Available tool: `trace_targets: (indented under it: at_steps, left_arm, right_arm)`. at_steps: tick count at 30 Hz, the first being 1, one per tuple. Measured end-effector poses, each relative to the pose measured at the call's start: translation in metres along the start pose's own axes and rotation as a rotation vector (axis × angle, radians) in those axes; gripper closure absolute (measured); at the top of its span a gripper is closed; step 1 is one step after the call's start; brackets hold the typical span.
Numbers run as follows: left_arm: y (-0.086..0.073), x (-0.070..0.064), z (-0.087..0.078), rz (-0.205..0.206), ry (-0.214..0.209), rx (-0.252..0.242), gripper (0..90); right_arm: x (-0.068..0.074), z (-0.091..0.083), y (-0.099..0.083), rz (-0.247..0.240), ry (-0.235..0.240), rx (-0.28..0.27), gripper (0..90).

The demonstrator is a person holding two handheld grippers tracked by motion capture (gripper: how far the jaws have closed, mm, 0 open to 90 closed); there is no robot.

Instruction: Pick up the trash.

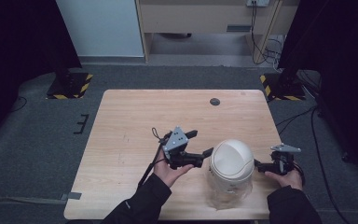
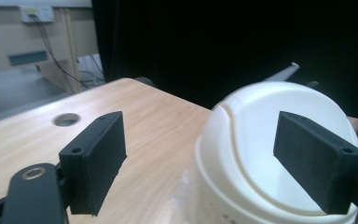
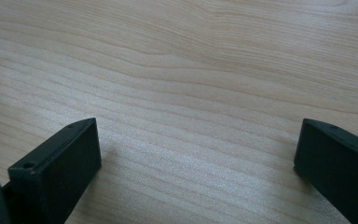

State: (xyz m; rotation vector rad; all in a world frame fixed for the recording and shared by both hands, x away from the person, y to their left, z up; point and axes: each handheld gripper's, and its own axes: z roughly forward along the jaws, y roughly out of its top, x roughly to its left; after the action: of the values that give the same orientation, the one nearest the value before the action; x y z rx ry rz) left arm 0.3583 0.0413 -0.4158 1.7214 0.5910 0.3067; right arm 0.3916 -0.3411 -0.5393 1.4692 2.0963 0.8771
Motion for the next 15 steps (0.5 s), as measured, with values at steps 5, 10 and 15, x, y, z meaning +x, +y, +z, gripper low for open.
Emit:
trace_targets:
  at_steps: [5, 10, 15]
  left_arm:
    - [-0.01, -0.009, 0.018, 0.011, -0.017, 0.054, 16.0]
    - [-0.017, -0.012, 0.03, 0.016, -0.018, 0.1, 15.3]
    - [-0.024, -0.014, 0.04, 0.012, -0.019, 0.14, 14.6]
  right_arm:
    - [0.0, 0.0, 0.0, 0.0, 0.0, 0.001, 0.8]
    - [0.0, 0.0, 0.0, 0.0, 0.001, 0.003, 0.8]
    - [0.0, 0.0, 0.0, -0.001, 0.001, 0.003, 0.8]
